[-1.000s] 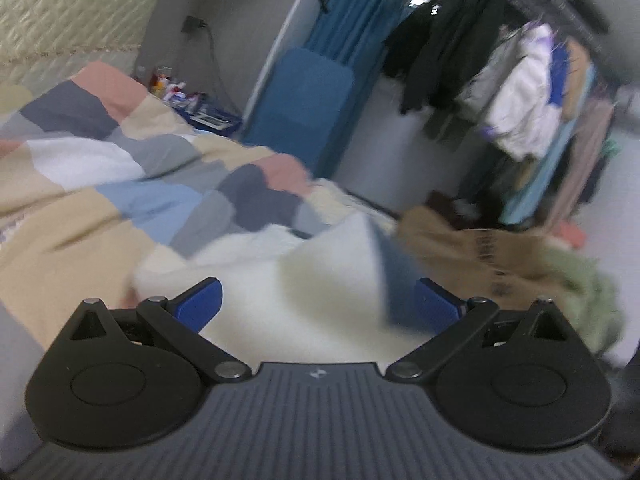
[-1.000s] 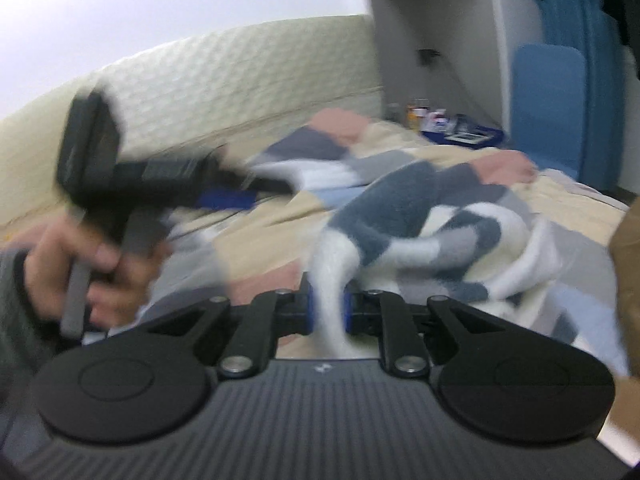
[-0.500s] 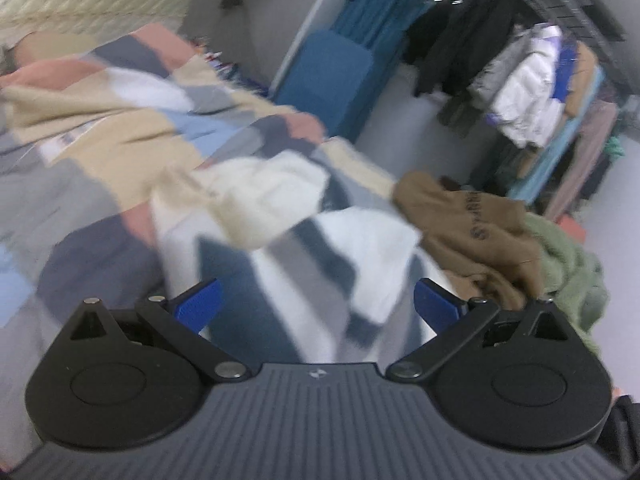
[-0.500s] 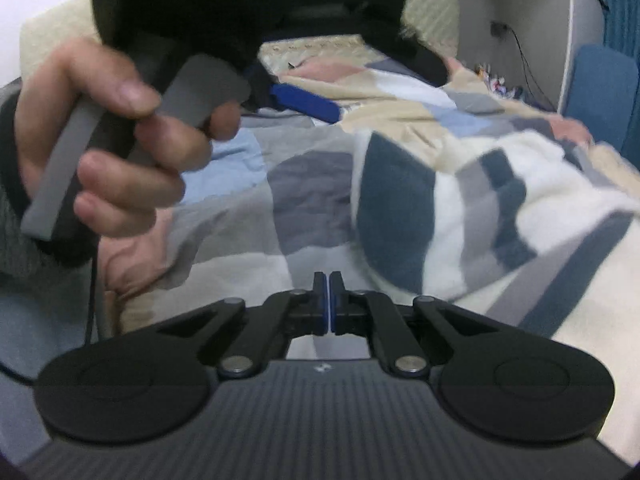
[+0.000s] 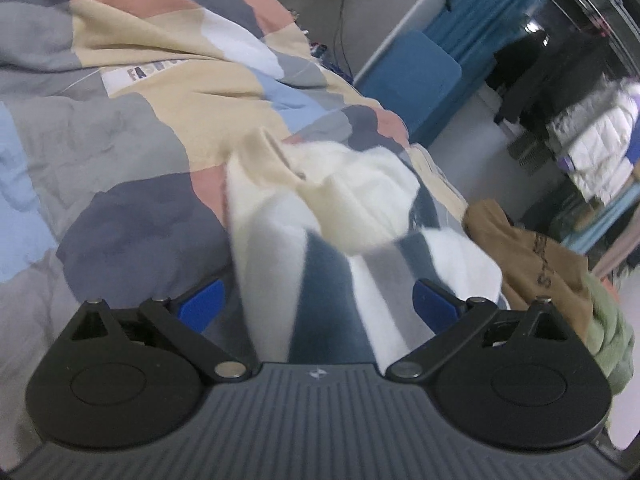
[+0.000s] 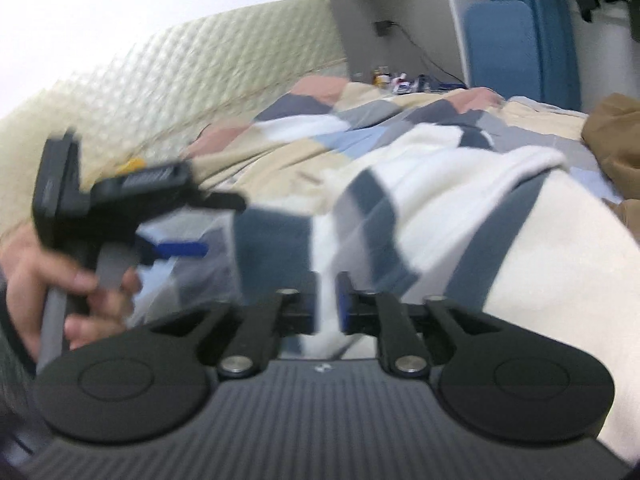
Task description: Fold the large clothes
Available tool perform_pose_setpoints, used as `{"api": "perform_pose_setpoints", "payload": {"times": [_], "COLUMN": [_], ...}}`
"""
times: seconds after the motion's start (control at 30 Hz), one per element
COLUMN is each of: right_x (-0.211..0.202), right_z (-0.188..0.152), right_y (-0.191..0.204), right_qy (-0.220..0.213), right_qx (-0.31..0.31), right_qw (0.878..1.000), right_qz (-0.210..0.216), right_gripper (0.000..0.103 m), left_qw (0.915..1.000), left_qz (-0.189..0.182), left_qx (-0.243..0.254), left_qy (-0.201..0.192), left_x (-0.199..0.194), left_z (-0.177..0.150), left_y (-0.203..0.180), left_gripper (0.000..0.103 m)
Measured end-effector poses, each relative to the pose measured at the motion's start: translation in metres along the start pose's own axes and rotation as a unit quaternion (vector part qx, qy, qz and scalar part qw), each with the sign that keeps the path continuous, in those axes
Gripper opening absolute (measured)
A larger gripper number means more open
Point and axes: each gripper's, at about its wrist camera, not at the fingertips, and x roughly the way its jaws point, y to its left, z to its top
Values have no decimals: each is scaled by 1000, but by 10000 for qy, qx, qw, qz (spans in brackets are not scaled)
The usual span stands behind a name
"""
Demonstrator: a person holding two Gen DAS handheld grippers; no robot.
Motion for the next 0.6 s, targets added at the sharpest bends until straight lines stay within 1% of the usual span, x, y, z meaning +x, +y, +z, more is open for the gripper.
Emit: {"api": "perform_pose_setpoints", "payload": {"times": [0.03, 0.07, 0.23, 0.27, 0.33, 0.43, 0.5, 0.57, 0.6], "right_x": [5, 10, 60, 75, 107, 160, 201, 244, 262], "right_z": [9, 16, 65, 76, 98, 124, 136, 145, 148], "right_y": [-6, -10, -21, -23, -24, -24, -23, -22, -22], "right_qy": [7, -3, 96, 163, 335, 548, 842, 1170, 1293], "right_qx": [59, 82, 49, 71, 163, 481, 654, 853, 957], "right_qw": [10000, 10000, 9999, 9997, 9991, 9968, 9937, 9881, 9853], "right_qz": [-12, -18, -111, -140, -221, -336, -352, -522, -579], "right_gripper": [56, 58, 58, 65, 74, 78, 79, 79, 79], "left_qw": [10000, 9999, 9986, 9980, 9959, 9909, 9851, 9791, 9775], "left_qz": [-30, -60, -121, -141, -190, -345, -590, -756, -797], "left_qx": [-83, -150, -516, -614, -880, -1272, -1581, -1842, -1904], "left_qy": [2, 19, 30, 41, 114, 257, 328, 416, 440], "left_x": [3, 7, 29, 34, 44, 58, 68, 77, 81], "left_z": [2, 7, 19, 21, 22, 23, 23, 23, 24], "left_y": [3, 4, 20, 24, 36, 52, 63, 72, 75], "left_gripper": [99, 98, 97, 96, 95, 94, 94, 93, 93]}}
